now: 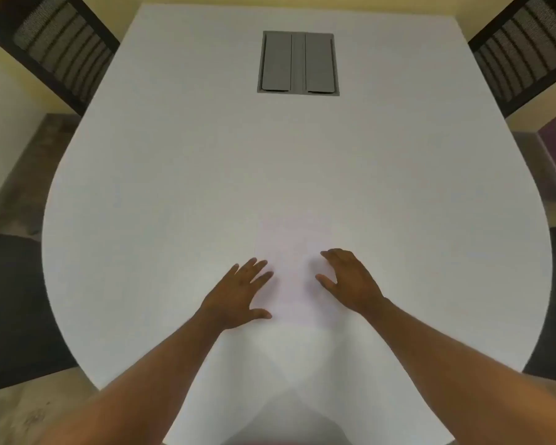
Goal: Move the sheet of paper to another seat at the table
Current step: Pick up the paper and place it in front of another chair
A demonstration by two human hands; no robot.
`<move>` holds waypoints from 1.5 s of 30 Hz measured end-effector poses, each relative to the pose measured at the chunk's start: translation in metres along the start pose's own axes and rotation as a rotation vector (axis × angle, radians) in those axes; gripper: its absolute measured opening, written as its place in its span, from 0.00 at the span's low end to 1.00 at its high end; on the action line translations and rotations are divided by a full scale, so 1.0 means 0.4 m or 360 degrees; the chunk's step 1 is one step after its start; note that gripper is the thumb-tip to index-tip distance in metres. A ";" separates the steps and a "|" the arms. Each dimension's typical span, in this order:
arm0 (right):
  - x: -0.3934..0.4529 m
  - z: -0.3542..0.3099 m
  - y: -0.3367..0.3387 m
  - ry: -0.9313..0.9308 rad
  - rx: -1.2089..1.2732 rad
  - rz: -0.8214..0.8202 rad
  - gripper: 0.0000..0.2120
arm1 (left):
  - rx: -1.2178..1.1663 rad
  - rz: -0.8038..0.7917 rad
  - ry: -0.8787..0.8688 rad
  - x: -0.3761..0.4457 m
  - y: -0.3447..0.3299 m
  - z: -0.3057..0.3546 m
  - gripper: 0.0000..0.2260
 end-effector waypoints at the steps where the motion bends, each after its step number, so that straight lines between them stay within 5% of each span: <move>1: 0.023 0.011 -0.005 -0.0018 0.0033 -0.0039 0.29 | -0.0026 -0.0101 0.0002 0.008 -0.017 -0.011 0.46; 16: 0.218 0.096 -0.069 -0.0161 -0.0034 -0.0117 0.43 | 0.0109 0.0098 -0.0077 0.067 -0.074 -0.043 0.32; 32: 0.217 0.092 -0.099 -0.0107 0.0082 -0.0034 0.40 | 0.0092 0.0316 -0.0095 0.071 -0.088 -0.043 0.32; 37: 0.214 0.065 -0.073 -0.0377 0.0719 0.0246 0.45 | 0.0075 0.0343 -0.0096 0.072 -0.092 -0.044 0.32; 41: 0.194 0.036 -0.040 -0.0932 0.1502 0.0638 0.51 | 0.0079 0.0387 -0.0093 0.072 -0.091 -0.044 0.32; 45: 0.139 0.046 -0.060 -0.1236 0.1713 0.0552 0.37 | 0.0061 0.0421 -0.0088 0.075 -0.096 -0.047 0.32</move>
Point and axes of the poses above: each hand's wrist, its own x-axis towards the middle knuckle, its own y-axis out of the back of the hand, z = x × y, the point moved 2 cm from there along x, towards the middle knuckle, and after that the axes turned 1 degree about z, right-handed, at the moved point
